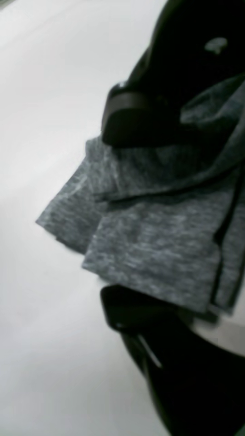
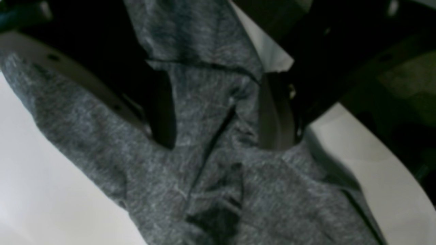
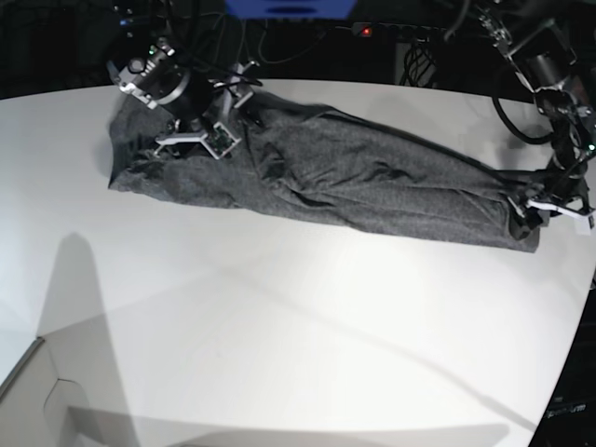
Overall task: Layout the t-shirt on the table in an organized manner, then fold the t-shirt properly
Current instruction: 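Hold both shirt ends and straighten the folded strip with both grippers, then release the shirt end with the left gripper and raise it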
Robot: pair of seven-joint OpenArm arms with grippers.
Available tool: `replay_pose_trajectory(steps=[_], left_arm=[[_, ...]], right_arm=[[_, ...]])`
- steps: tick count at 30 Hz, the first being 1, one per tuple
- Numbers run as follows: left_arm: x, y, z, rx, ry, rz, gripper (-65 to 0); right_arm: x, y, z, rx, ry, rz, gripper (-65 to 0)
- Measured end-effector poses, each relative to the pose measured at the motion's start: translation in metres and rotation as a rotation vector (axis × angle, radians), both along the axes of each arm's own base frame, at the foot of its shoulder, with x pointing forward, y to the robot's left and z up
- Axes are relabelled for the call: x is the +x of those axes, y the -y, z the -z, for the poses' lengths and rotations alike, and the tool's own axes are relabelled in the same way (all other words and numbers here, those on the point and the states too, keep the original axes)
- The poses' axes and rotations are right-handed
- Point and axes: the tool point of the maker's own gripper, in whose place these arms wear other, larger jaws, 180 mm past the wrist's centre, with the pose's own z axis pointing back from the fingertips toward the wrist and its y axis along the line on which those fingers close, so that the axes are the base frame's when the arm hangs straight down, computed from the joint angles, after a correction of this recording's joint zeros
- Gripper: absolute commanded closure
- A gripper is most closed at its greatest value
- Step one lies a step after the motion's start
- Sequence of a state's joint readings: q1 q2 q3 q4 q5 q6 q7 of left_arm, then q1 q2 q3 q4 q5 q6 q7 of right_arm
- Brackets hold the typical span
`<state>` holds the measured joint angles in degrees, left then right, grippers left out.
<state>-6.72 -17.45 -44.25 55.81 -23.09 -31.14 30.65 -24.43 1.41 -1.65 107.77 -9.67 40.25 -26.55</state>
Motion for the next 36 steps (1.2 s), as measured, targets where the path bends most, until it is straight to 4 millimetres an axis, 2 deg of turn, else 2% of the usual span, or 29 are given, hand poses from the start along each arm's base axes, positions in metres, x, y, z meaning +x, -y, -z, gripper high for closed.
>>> replay_pose_trajectory(steps=[5, 7, 11, 14, 17, 19, 23, 25, 27, 31, 36], left_arm=[[0.000, -0.001, 0.000, -0.006, 0.015, -0.008, -61.8], [0.000, -0.001, 0.001, -0.007, 0.015, -0.010, -56.9], [0.000, -0.001, 0.008, -0.007, 0.001, 0.003, -34.1], [0.001, 0.000, 0.013, -0.010, -0.022, 0.022, -20.4], [0.005, 0.004, 0.013, -0.017, 0.026, 0.002, -10.1], [0.005, 0.003, 0.012, -0.016, 0.037, 0.000, -0.3], [0.003, -0.003, 0.010, -0.003, 0.027, 0.006, -0.2], [0.001, -0.009, 0.008, 0.011, 0.011, 0.012, -0.2], [-0.001, -0.018, 0.005, 0.036, -0.003, 0.012, -0.2], [-0.004, -0.032, 0.001, 0.071, -0.024, 0.010, -0.2], [0.000, -0.047, -0.012, 0.078, -0.007, -0.027, -0.2]], right_arm=[[0.001, 0.000, -0.001, 0.000, 0.003, 0.000, -38.1], [0.002, 0.000, -0.001, 0.000, 0.006, 0.000, -38.1], [0.004, 0.000, -0.003, 0.000, 0.014, 0.000, -38.1], [0.005, 0.000, -0.004, 0.000, 0.016, 0.000, -38.1], [0.013, 0.014, -0.018, -0.013, 0.060, 0.043, -38.1], [0.022, 0.029, -0.032, -0.035, 0.109, 0.078, -38.1], [0.036, 0.064, -0.044, -0.075, 0.154, 0.172, -38.1], [0.037, 0.086, -0.044, -0.099, 0.154, 0.239, -38.1], [0.034, 0.096, -0.041, -0.108, 0.139, 0.283, -38.1], [0.031, 0.100, -0.039, -0.111, 0.132, 0.293, -38.1], [0.017, 0.093, -0.030, -0.089, 0.090, 0.305, -38.1]])
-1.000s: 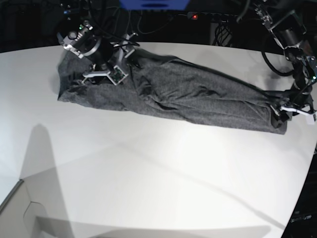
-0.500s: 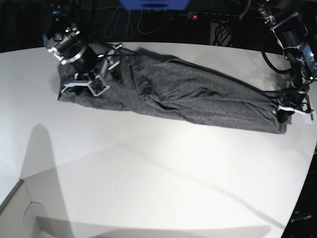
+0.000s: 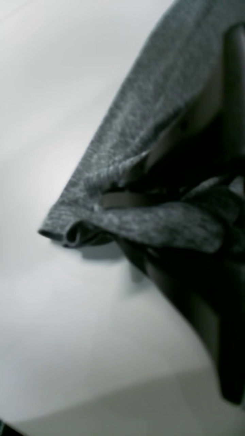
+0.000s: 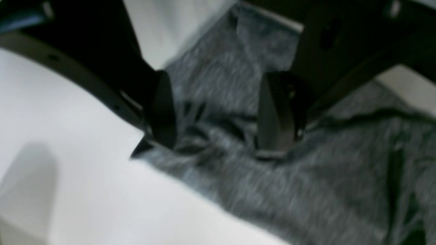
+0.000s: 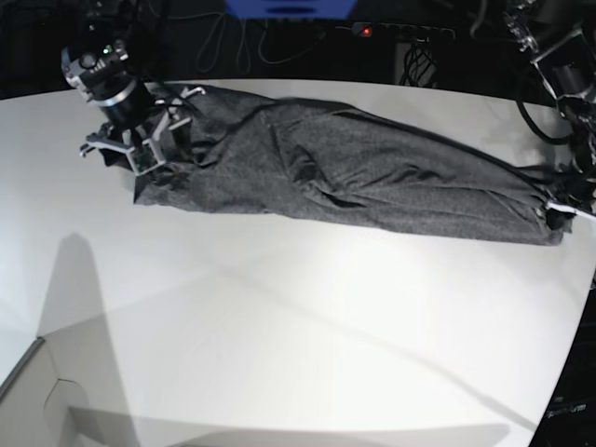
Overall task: Layout the t-shirt on the table in an organized manner, then fold the t-shirt properly
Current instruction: 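Release the shirt end with the left gripper and raise it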
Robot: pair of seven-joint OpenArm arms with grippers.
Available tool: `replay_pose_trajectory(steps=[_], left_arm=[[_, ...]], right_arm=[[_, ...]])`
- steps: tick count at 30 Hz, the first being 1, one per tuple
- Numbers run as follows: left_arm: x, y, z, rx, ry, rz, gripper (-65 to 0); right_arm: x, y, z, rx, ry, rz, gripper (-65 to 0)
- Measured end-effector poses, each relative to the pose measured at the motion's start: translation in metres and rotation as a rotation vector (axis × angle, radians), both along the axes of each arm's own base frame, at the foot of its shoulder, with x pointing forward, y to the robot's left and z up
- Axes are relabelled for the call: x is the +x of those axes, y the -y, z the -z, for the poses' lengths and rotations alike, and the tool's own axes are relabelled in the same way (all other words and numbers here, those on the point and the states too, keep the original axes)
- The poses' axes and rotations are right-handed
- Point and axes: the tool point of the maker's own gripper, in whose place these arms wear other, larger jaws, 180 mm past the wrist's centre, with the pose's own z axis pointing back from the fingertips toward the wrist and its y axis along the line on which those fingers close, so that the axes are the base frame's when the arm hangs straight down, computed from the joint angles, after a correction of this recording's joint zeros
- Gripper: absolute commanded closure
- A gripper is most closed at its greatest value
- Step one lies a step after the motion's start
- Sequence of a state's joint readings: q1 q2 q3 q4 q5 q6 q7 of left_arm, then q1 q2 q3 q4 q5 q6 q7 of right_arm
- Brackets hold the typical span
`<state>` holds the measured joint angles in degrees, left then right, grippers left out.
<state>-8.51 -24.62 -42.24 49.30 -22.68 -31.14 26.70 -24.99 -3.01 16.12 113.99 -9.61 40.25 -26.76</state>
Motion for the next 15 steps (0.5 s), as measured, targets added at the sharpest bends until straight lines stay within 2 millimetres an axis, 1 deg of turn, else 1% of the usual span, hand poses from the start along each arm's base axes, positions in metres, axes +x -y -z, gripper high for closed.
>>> replay_pose_trajectory(steps=[4, 6, 7, 10, 12, 15], left_arm=[[-0.004, -0.018, -0.016, 0.033, 0.011, -0.033, -0.2], [-0.001, -0.019, -0.029, 0.062, 0.004, -0.014, -0.2], [0.002, -0.019, -0.039, 0.080, 0.016, -0.003, -0.2], [0.013, -0.009, -0.071, 0.113, 0.079, 0.028, -0.2], [0.013, -0.001, -0.088, 0.110, 0.122, 0.025, -0.2], [0.004, 0.018, -0.100, 0.135, 0.112, 0.050, -0.2]], right_arm=[[0.002, -0.001, -0.001, 0.004, 0.007, -0.001, -38.1], [-0.002, -0.001, 0.003, 0.008, -0.009, -0.001, -38.1], [-0.005, -0.001, 0.006, 0.007, -0.020, -0.001, -38.1], [-0.004, -0.001, 0.005, 0.008, -0.016, -0.001, -38.1], [-0.003, -0.001, 0.005, 0.009, -0.015, -0.001, -38.1], [-0.005, -0.001, 0.005, 0.008, -0.019, -0.001, -38.1]])
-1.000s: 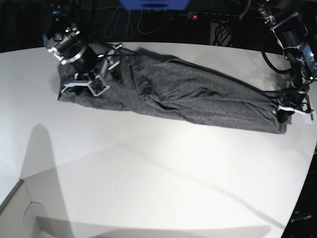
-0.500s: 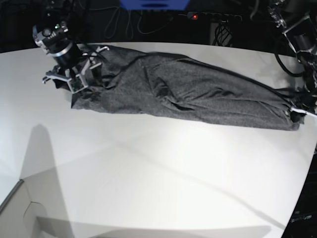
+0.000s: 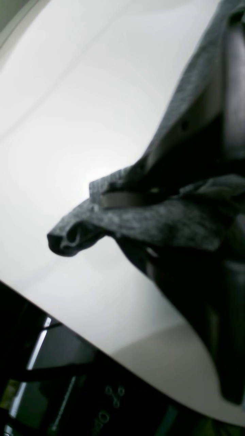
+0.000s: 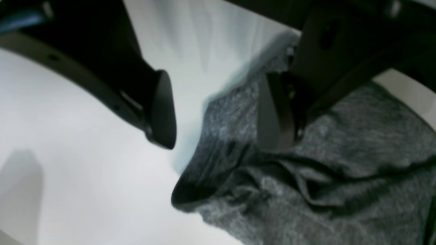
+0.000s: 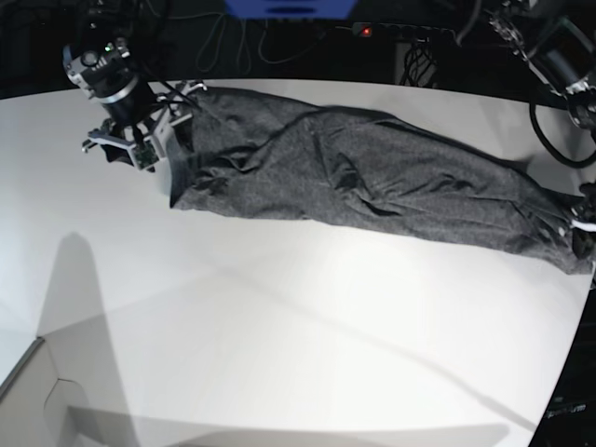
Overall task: Layout the t-shirt on the table in an organized manner, then fold the t-shirt properly
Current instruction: 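Release the shirt end with the left gripper and raise it, then move the left gripper to the middle of the strip and grasp it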
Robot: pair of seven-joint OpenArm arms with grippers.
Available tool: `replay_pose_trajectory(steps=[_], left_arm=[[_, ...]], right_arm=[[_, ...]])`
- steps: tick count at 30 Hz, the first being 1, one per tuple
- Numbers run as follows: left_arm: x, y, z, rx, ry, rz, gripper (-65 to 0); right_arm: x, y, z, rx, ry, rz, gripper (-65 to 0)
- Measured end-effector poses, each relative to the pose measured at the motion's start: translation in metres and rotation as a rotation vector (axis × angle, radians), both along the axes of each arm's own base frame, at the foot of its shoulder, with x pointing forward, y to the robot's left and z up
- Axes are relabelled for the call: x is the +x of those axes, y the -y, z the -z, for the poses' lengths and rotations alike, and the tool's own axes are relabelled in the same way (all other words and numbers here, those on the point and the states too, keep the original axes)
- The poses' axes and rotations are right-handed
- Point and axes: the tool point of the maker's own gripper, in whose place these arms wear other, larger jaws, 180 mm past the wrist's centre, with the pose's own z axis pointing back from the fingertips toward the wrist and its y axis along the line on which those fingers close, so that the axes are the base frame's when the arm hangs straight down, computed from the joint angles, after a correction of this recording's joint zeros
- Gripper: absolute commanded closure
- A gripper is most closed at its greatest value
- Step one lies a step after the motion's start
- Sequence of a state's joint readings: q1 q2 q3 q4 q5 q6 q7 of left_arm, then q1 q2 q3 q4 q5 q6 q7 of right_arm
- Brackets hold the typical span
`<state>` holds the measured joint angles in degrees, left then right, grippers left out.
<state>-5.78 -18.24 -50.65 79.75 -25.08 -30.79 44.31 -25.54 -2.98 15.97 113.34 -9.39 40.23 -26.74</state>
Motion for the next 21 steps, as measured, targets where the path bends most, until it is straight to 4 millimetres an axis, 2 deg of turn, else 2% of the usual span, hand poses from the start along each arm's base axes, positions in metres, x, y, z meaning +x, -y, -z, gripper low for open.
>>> replay_pose_trajectory(steps=[3, 7, 10, 13, 16, 21], left_arm=[[-0.001, 0.028, -0.016, 0.029, 0.024, 0.030, -0.2], [-0.007, 0.088, -0.019, 0.049, 0.028, 0.137, -0.2], [-0.007, 0.138, -0.007, 0.031, -0.003, 0.252, -0.2], [-0.004, 0.180, -0.004, 0.017, 0.002, 0.369, -0.2], [-0.012, 0.208, 0.013, 0.009, -0.054, 0.450, -0.2], [-0.023, 0.256, 0.028, -0.023, -0.091, 0.577, -0.1]], right_arm=[[0.000, 0.000, 0.000, 0.002, 0.001, 0.001, -38.1], [0.001, 0.000, -0.001, 0.005, 0.006, 0.000, -38.1], [0.000, 0.000, 0.000, 0.003, 0.002, 0.002, -38.1], [0.000, 0.000, 0.000, 0.003, 0.001, 0.002, -38.1], [0.000, 0.001, 0.000, 0.002, 0.000, 0.003, -38.1], [0.000, 0.001, 0.000, 0.001, 0.000, 0.004, -38.1]])
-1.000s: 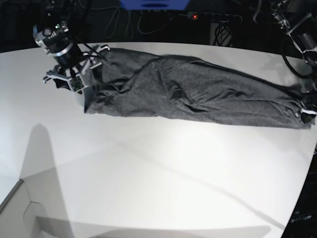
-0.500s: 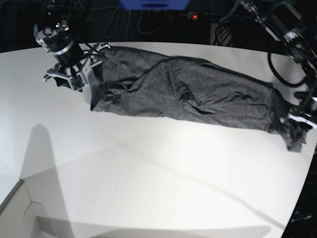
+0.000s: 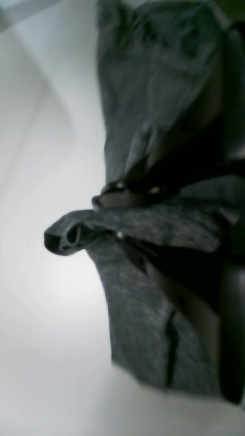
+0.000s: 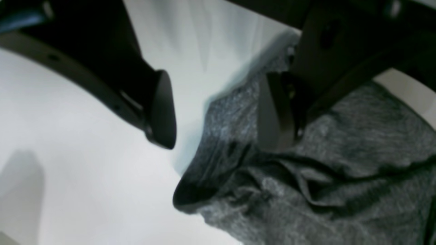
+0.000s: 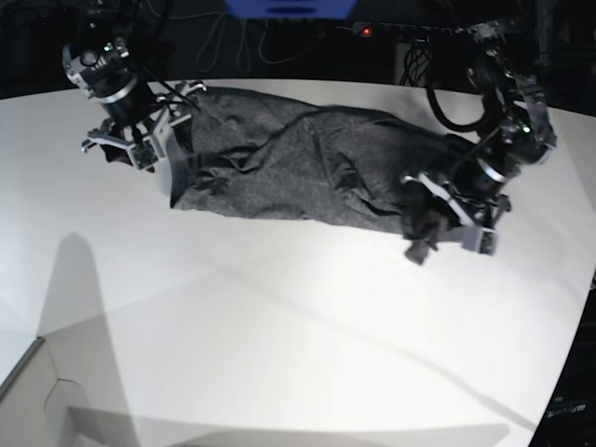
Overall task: Layout the t-shirt on the table in an organized manner, then fold the t-shirt properly
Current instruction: 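Move the left gripper to the middle of the strip and grasp it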
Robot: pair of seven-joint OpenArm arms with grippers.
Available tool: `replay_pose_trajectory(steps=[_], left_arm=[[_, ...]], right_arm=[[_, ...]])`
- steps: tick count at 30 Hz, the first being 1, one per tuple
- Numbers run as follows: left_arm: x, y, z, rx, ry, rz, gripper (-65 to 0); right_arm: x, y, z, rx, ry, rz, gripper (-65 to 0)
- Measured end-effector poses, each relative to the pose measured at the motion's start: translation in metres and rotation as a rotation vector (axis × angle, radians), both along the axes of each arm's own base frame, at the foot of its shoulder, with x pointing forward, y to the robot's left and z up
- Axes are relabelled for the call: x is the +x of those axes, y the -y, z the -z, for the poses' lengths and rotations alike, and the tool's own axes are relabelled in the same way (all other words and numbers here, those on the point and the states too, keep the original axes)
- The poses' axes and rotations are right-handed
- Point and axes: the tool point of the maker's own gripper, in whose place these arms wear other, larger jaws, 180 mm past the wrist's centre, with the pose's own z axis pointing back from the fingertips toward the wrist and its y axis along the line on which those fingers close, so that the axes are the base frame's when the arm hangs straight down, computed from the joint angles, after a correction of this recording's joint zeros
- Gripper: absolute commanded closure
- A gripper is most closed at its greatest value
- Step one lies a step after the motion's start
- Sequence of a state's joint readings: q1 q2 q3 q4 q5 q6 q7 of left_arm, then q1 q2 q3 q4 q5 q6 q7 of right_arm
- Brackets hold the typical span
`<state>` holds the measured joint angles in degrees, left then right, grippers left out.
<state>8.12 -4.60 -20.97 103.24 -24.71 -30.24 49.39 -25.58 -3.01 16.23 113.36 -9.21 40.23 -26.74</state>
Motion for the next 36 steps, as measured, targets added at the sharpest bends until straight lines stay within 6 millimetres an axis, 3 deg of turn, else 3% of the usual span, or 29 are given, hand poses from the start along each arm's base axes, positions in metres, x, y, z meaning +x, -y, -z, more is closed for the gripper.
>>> replay_pose_trajectory(steps=[7, 17, 20, 27, 31, 36], left_arm=[[-0.012, 0.031, 0.011, -0.009, -0.036, 0.090, -0.1], [-0.017, 0.028, 0.037, -0.027, -0.114, 0.079, -0.7], [-0.017, 0.029, 0.037, -0.032, -0.115, 0.079, -4.9], [-0.009, 0.032, 0.029, -0.031, -0.088, 0.089, -27.2], [-0.008, 0.034, 0.024, -0.032, -0.074, 0.092, -30.2], [-0.011, 0.065, 0.015, -0.119, -0.058, 0.168, -30.3]], right_arm=[[0.000, -0.001, 0.000, 0.001, 0.000, -0.002, -38.1], [0.000, -0.002, 0.000, 0.002, 0.001, -0.004, -38.1], [0.000, -0.002, 0.000, 0.003, 0.001, -0.004, -38.1], [0.000, -0.002, 0.000, 0.003, 0.001, -0.004, -38.1], [0.000, -0.001, 0.000, 0.002, 0.000, -0.003, -38.2], [0.001, -0.001, 0.000, 0.002, 0.003, -0.002, -38.3]])
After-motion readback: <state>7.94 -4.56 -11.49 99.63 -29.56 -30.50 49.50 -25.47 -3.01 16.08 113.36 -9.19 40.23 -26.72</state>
